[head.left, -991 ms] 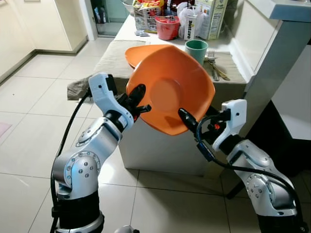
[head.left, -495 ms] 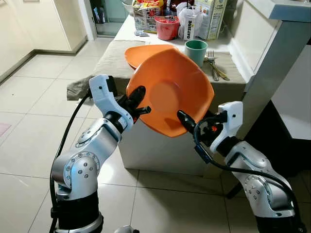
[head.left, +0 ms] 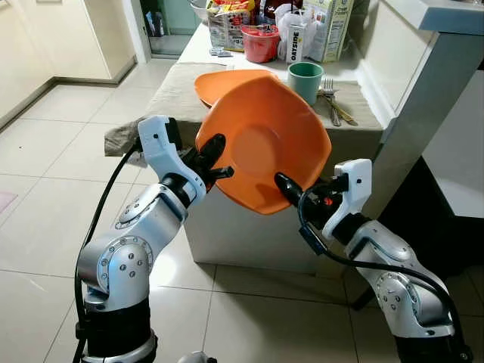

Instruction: Setting the table

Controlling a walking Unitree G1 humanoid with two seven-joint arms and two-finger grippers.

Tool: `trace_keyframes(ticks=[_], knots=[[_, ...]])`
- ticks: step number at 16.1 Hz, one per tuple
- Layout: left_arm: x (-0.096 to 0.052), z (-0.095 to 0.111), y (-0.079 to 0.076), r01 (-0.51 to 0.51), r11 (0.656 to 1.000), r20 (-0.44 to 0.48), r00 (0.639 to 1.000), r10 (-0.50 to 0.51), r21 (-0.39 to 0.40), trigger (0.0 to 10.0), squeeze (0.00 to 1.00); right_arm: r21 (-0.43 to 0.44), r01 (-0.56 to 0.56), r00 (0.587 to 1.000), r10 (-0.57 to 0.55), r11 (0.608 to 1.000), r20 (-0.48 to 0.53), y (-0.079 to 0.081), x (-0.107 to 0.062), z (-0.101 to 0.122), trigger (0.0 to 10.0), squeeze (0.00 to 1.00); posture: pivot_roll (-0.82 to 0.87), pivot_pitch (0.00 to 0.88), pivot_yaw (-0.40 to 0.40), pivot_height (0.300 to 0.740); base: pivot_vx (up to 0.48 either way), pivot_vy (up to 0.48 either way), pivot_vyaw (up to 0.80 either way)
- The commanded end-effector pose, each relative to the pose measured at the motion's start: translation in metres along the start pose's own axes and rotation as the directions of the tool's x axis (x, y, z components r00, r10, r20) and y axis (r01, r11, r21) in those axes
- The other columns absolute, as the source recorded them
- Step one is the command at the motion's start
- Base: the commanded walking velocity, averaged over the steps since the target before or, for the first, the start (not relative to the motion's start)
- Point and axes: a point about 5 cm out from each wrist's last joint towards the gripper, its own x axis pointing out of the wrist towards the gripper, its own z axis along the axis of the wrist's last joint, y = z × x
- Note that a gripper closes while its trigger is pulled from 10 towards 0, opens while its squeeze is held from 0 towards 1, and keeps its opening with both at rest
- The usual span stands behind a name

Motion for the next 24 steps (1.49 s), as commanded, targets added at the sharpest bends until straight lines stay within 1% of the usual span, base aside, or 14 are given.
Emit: trace_keyframes(ticks=[1, 4, 10, 11, 14, 20, 22, 24], knots=[[-0.0025, 0.0175, -0.013, 0.072, 0.997, 0.09, 0.993, -0.074, 0.022, 0.0, 0.0, -0.016, 0.049, 0.995, -0.05, 0.999, -0.089, -0.009, -0.0035, -0.015, 0.0, 0.0, -0.13, 0.0, 0.033, 0.74, 0.0, 0.0, 0.0], [-0.0024, 0.0172, -0.0121, 0.069, 0.997, 0.09, 0.993, -0.07, 0.025, 0.0, 0.0, -0.015, 0.049, 0.994, -0.05, 0.999, -0.094, -0.0096, -0.0037, -0.0165, 0.0, 0.0, -0.13, 0.0, 0.034, 0.74, 0.0, 0.0, 0.0], [-0.0006, 0.0187, -0.013, 0.077, 0.993, 0.088, 0.993, -0.085, 0.088, 0.0, 0.0, -0.015, 0.048, 0.994, -0.05, 0.999, -0.102, -0.0102, -0.0046, -0.0184, 0.0, 0.0, -0.14, 0.003, 0.031, 0.74, 0.0, 0.0, 0.0], [0.0004, 0.0202, -0.0114, 0.063, 0.992, 0.088, 0.993, -0.073, 0.111, 10.0, 0.0, -0.015, 0.047, 0.993, -0.048, 0.999, -0.104, -0.0097, -0.0045, -0.019, 0.0, 0.0, -0.13, 0.004, 0.03, 0.74, 0.0, 0.0, 0.0], [0.0012, 0.0247, -0.0103, 0.054, 0.988, 0.097, 0.993, -0.069, 0.147, 10.0, 0.0, -0.014, 0.04, 0.994, -0.041, 0.999, -0.106, -0.0085, -0.0041, -0.0194, 0.0, 0.0, -0.13, 0.006, 0.029, 0.74, 0.0, 0.0, 0.0], [0.0007, 0.0216, -0.009, 0.047, 0.978, 0.085, 0.994, -0.066, 0.205, 10.0, 0.0, -0.023, 0.032, 0.994, -0.035, 0.999, -0.103, -0.0075, -0.0027, -0.019, 0.0, 0.0, -0.13, 0.0, 0.028, 0.74, 0.0, 0.0, 0.0], [0.0004, 0.0214, -0.0073, 0.04, 0.967, 0.081, 0.995, -0.062, 0.251, 10.0, 0.0, -0.03, 0.038, 0.994, -0.041, 0.999, -0.104, -0.0087, -0.0015, -0.0186, 0.0, 0.0, -0.13, 0.0, 0.028, 0.74, 0.0, 0.0, 0.0], [0.0004, 0.0226, -0.0067, 0.037, 0.965, 0.082, 0.995, -0.06, 0.261, 10.0, 0.0, -0.035, 0.039, 0.993, -0.042, 0.999, -0.107, -0.0083, -0.0006, -0.0189, 0.0, 0.0, -0.13, 0.0, 0.029, 0.74, 0.0, 0.0, 0.0]])
